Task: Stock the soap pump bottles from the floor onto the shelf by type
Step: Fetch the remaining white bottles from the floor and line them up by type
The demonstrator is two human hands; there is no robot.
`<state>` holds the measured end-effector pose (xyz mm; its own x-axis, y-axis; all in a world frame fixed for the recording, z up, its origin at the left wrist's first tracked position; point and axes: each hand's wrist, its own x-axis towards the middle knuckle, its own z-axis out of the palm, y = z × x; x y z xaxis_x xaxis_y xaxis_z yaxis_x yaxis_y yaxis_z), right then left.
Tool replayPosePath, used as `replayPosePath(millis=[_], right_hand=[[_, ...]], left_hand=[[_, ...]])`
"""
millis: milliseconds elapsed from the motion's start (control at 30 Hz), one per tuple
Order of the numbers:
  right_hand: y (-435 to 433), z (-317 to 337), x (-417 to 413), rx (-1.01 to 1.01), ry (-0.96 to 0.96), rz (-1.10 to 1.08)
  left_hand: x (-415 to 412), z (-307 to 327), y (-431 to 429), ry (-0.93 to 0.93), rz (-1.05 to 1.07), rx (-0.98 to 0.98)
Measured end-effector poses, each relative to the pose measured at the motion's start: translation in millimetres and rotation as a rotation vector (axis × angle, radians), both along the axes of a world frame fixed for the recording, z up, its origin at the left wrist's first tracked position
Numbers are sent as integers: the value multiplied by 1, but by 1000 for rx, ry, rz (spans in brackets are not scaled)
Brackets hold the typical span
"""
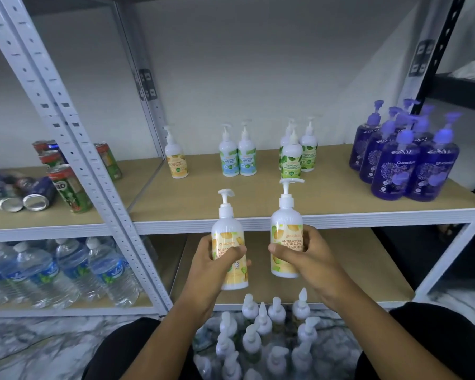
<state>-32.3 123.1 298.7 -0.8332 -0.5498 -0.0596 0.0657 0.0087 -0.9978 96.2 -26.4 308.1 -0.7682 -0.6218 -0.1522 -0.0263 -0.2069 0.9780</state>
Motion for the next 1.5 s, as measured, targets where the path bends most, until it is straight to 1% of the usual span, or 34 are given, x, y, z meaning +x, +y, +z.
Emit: replayPosePath(millis=[167, 333, 500, 600, 700, 867, 1100, 1367, 1433, 1500], right_hand=[[-8, 5, 2, -17, 26, -19], [-25, 16, -1, -23, 88, -16], [-65, 34, -14, 10, 206, -17], [-97, 43, -23, -12, 242, -8], [-133, 45, -31, -24, 285, -4], [-194, 33, -44, 13, 323, -6], [-264, 17, -56, 75, 395, -11], [-291, 1, -67, 65, 408, -11], [-293, -5, -70, 76, 403, -8], [-293, -12, -72, 134, 418, -21]], left_hand=[[-2, 3, -4, 21, 23, -28], [-9, 17, -14, 59, 110, -51], [-28, 51, -51, 56, 152, -118], [-41, 61, -78, 42, 185, -117], [-48, 53, -107, 50, 256, -109], [-50, 30, -153, 42, 334, -72], [-61, 18, -195, 34, 430, -94], [-62, 2, -212, 11, 439, -184], [-62, 2, -213, 22, 449, -189], [-63, 2, -214, 35, 450, -182]])
